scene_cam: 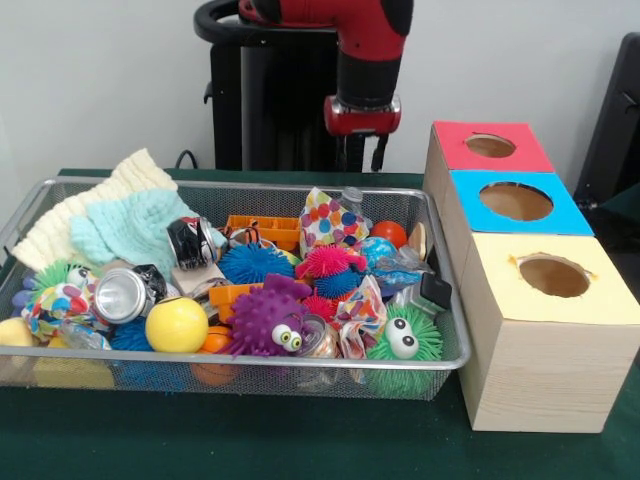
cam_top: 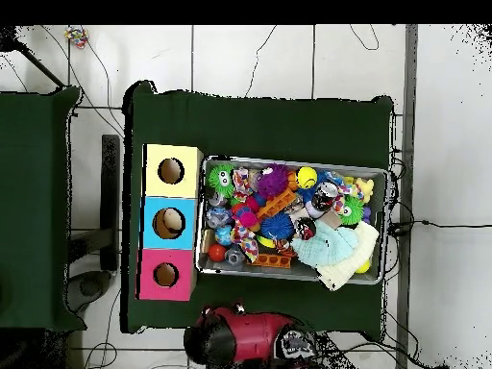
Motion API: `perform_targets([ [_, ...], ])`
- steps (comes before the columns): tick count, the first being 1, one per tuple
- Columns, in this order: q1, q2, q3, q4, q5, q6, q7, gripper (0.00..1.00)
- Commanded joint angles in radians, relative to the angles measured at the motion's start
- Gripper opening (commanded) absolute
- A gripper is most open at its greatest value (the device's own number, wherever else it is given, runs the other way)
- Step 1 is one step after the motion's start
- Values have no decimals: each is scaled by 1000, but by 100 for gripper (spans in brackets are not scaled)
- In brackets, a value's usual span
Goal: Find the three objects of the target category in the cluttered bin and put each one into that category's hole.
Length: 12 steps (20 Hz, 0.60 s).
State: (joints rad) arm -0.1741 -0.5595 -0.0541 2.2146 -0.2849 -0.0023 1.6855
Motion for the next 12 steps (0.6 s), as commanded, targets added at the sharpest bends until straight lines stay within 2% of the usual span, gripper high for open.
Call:
perform_targets([
  [1, -1, -255, 69, 13, 103, 209, 157, 100],
  [3, -5, -303, 80, 20, 112, 249, 151, 100],
  [8, -32, -524, 125, 69, 166, 408, 101, 100],
  [9, -33, -531, 128, 66, 172, 421, 96, 100],
  [12, -17, -448, 107, 27, 160, 370, 118, 100],
])
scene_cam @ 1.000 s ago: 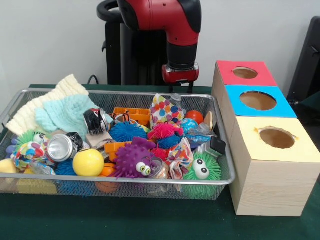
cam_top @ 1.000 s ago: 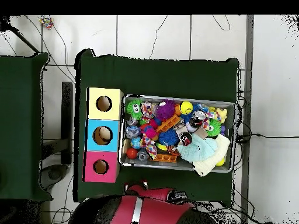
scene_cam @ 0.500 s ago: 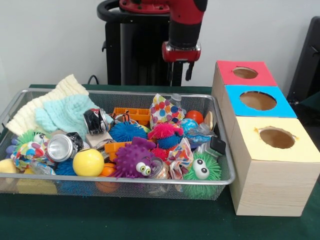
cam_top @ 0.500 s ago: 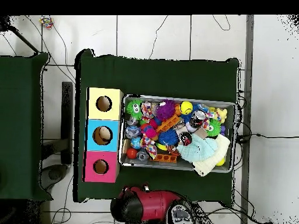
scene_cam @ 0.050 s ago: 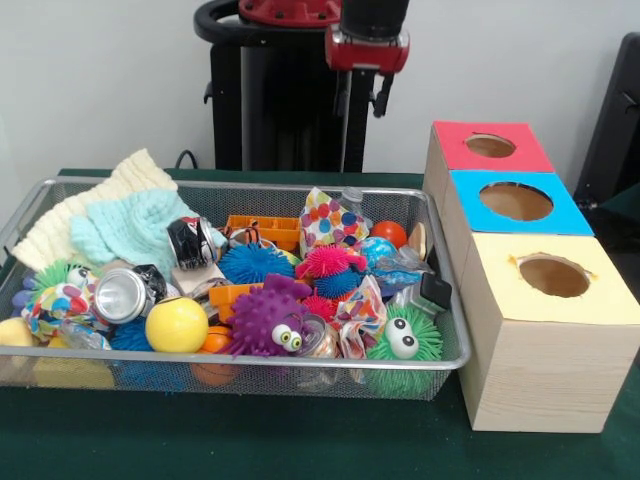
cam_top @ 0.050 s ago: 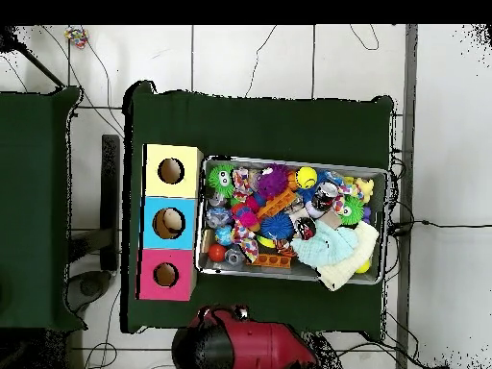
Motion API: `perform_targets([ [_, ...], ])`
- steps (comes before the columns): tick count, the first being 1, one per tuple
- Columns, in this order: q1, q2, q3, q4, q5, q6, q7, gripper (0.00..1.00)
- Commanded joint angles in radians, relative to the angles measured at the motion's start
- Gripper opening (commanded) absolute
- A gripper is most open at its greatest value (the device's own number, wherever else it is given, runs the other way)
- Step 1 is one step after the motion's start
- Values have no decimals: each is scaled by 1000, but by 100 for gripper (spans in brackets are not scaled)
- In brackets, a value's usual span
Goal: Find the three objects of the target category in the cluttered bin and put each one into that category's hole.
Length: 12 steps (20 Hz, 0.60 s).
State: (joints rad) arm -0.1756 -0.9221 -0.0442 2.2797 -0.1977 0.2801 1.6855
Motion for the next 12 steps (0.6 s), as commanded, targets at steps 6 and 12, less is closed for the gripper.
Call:
perform_targets([
  [6, 2, -46, 73, -112, 95, 126, 129, 100],
  [12, 5, -23, 70, -183, 112, 190, 120, 100],
])
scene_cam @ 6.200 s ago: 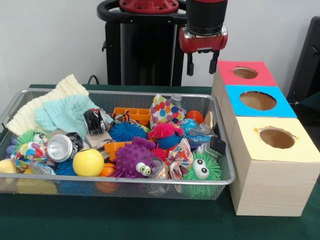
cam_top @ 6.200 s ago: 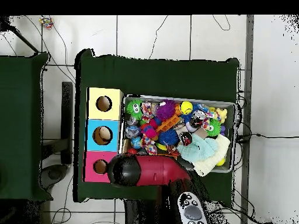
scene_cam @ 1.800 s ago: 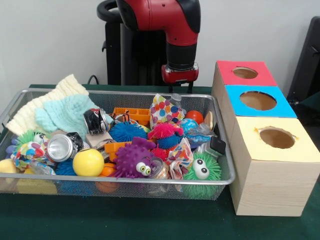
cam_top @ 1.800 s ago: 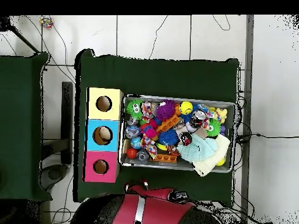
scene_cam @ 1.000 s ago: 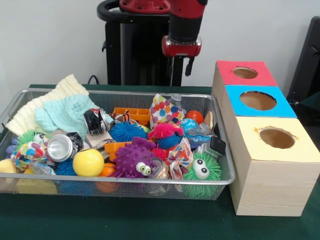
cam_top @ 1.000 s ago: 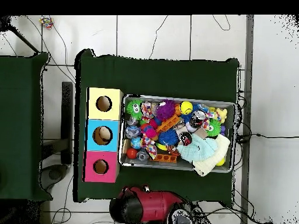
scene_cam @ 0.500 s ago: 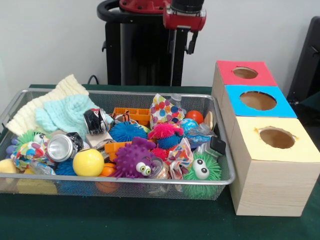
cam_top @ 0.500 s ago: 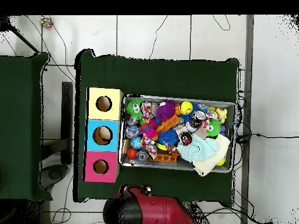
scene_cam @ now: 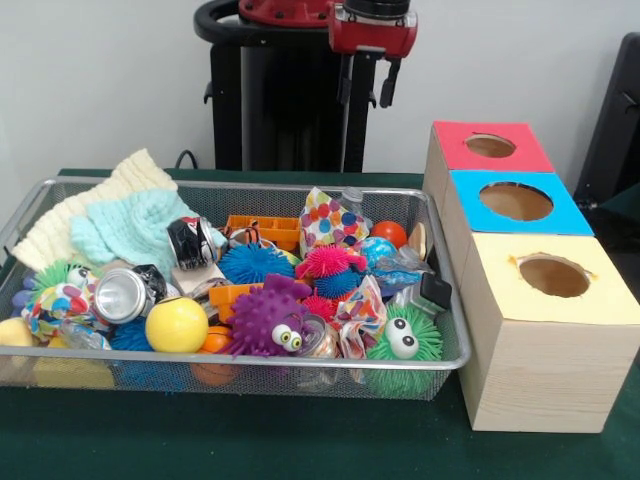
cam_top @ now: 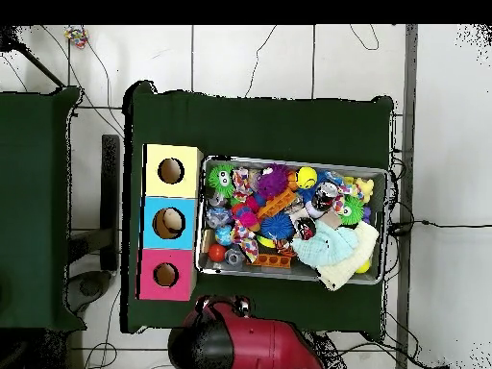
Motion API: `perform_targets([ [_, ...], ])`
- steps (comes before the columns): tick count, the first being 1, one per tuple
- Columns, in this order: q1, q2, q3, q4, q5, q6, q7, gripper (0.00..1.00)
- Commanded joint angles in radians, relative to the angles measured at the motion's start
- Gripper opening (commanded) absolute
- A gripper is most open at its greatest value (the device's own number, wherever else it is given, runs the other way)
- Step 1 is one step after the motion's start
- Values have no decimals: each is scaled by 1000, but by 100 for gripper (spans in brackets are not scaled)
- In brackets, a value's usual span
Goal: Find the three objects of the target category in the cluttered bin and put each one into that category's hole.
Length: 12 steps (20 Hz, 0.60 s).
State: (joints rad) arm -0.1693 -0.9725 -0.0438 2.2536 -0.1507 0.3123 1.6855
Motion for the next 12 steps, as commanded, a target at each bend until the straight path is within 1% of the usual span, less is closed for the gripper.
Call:
perform_targets([
  [1, -2, 37, 70, -172, 66, 162, 117, 100],
  [6, 7, 53, 65, -245, 64, 222, 105, 100],
  [9, 9, 62, 67, -273, 58, 239, 100, 100],
  [12, 6, 77, 81, -286, 45, 236, 80, 100],
])
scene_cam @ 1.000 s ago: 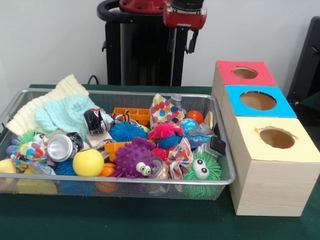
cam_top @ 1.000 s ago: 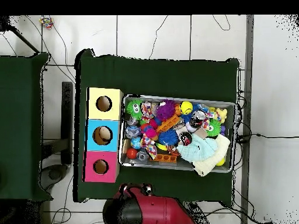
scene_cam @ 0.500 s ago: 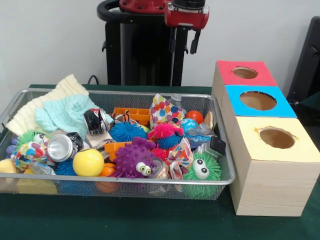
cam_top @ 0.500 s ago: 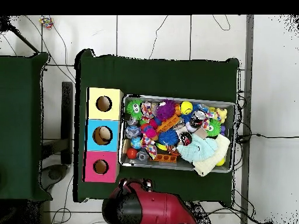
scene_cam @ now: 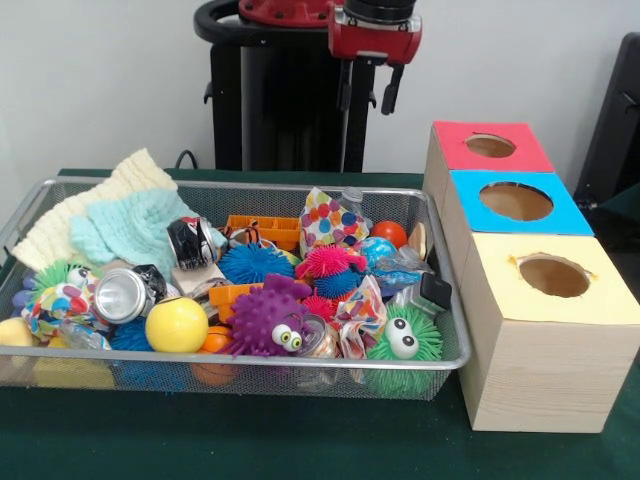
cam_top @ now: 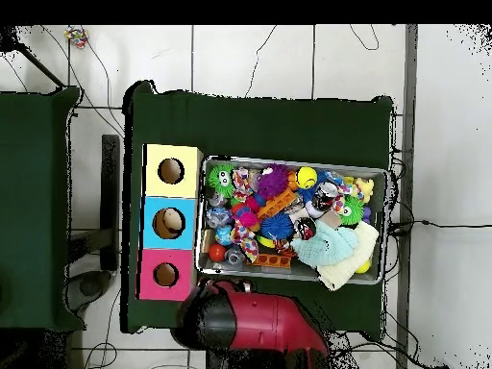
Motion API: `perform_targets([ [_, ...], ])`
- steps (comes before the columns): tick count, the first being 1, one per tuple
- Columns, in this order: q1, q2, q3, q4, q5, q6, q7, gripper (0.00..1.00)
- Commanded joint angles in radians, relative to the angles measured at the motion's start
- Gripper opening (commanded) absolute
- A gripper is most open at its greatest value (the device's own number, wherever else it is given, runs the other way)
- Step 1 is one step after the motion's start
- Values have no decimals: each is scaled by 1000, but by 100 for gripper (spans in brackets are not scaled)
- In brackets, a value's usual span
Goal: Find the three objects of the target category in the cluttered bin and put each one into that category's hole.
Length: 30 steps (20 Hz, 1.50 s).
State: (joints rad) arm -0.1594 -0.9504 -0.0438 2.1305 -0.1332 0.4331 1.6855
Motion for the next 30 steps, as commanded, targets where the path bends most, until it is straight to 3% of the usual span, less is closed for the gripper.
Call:
perform_targets([
  [1, -7, 66, 92, -165, 25, 106, 73, 100],
  [4, -9, 105, 117, -174, 22, 76, 63, 100],
  [10, 35, 205, 96, -235, -5, 30, 94, 100],
  [17, 42, 367, 77, -238, -18, -133, 131, 100],
  [23, 30, 490, 67, -237, -19, -263, 149, 100],
  [30, -17, 571, 82, -235, -28, -350, 121, 100],
])
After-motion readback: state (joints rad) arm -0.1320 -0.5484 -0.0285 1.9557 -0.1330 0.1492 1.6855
